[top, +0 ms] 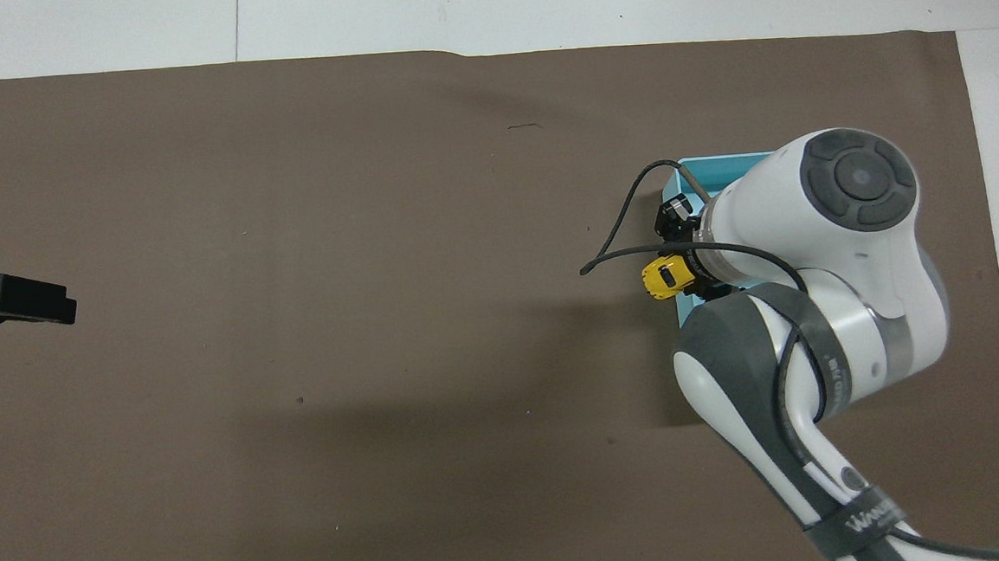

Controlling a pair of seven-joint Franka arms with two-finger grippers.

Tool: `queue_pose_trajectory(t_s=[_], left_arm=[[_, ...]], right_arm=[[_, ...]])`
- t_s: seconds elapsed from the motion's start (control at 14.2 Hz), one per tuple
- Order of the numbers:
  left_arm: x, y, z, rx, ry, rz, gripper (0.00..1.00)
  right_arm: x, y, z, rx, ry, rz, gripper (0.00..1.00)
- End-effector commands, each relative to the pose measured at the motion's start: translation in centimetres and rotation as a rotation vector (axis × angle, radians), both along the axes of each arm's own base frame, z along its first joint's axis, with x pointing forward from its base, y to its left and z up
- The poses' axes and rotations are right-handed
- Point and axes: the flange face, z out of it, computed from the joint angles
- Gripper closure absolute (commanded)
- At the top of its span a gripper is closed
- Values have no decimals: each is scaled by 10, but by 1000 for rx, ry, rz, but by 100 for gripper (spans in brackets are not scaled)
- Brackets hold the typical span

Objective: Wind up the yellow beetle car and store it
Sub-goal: 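Lift the car with the right gripper and carry it over the box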

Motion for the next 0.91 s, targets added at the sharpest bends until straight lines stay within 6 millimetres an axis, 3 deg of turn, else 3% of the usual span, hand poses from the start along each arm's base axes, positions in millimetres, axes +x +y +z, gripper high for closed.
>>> queue_pose_trajectory(t_s=[0.0, 0.42, 0.84], left_arm=[[-5, 4, 2, 16, 6, 7, 0], [-5, 4, 2, 16, 6, 7, 0], [-5, 4, 2, 16, 6, 7, 0]], right_arm=[[3, -28, -4, 1, 14, 188, 100], [8, -74, -11, -14, 29, 573, 100], [-11, -112, -36, -5, 47, 954, 100]])
